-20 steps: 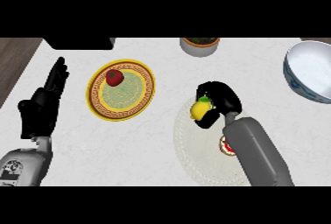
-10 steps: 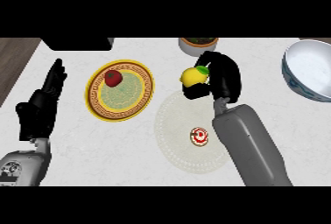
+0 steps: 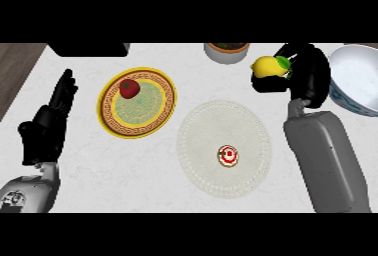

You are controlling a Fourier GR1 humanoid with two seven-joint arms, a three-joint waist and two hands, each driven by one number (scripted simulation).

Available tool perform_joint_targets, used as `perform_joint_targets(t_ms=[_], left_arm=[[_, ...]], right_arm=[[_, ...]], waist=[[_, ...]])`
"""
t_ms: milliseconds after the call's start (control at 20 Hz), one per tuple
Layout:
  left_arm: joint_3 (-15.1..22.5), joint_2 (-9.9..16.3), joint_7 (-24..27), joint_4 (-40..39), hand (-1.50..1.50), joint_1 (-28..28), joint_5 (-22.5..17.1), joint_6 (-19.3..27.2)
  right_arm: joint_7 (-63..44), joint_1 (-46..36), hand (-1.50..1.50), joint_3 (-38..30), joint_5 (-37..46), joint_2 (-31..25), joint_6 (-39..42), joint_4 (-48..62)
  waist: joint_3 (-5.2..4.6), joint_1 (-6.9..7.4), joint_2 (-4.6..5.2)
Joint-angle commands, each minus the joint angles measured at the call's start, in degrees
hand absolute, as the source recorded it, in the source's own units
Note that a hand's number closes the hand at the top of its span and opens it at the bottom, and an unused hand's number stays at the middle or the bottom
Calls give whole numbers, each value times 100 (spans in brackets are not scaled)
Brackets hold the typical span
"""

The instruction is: Pick the lemon from the placemat and place it in the bowl

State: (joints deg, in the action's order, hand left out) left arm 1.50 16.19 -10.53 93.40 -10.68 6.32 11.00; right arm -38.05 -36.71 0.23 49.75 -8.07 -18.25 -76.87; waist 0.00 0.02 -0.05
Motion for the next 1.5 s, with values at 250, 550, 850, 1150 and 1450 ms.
perform_joint_targets(t_ms=[250,550,850,1150,1450], left_arm=[[-241,119,-135,80,0,-100,-180,-286],[54,-214,-32,152,0,52,-25,-193],[-12,-119,82,17,0,-108,102,-213],[-31,-221,25,-219,0,-462,45,-257],[-64,-125,155,-146,0,-269,9,-372]], right_arm=[[1659,-170,150,-1501,-921,-1249,-577,1400],[3061,-306,150,-2038,-1091,-1781,-1256,2993],[3385,-580,150,-2187,-616,-2738,-1519,4302],[4026,-803,150,-2478,-638,-2969,-2204,5538],[4411,-765,-150,-3061,-1335,-3130,-1448,6082]], waist=[[7,83,36],[12,192,75],[16,289,115],[30,346,166],[49,423,182]])
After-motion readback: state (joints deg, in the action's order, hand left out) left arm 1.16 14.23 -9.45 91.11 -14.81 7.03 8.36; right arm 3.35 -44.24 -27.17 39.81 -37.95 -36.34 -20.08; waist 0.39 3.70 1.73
